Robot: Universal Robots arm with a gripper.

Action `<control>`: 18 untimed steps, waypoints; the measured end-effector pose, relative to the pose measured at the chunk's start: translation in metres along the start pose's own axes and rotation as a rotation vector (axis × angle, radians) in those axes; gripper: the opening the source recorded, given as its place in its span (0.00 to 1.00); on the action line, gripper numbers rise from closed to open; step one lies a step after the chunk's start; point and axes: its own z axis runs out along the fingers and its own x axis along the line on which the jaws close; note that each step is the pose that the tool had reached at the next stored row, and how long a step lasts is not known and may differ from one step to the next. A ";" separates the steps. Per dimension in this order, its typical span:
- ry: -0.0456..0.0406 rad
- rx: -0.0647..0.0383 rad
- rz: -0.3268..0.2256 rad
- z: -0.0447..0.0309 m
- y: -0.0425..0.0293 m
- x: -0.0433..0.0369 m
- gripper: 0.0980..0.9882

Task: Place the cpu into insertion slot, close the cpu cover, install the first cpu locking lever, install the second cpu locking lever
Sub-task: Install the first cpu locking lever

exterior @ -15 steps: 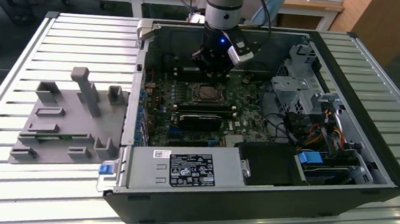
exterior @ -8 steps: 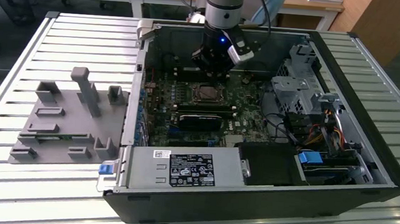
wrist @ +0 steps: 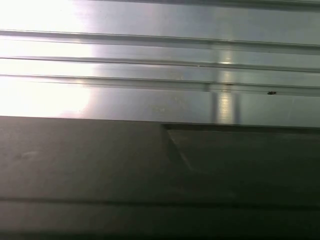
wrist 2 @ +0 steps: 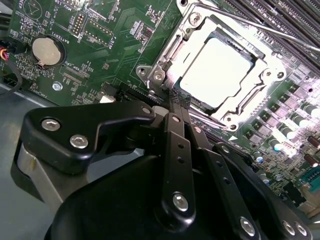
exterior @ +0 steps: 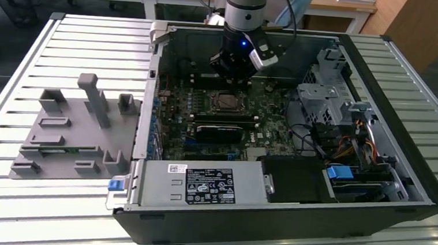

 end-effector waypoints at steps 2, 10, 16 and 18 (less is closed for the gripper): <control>0.0000 0.001 0.000 0.0006 0.0000 0.0000 0.01; 0.0006 0.004 0.003 0.0038 0.0000 0.0002 0.01; 0.0003 0.006 0.004 0.0050 0.0002 0.0002 0.01; -0.0001 0.005 0.004 0.0045 0.0002 0.0001 0.01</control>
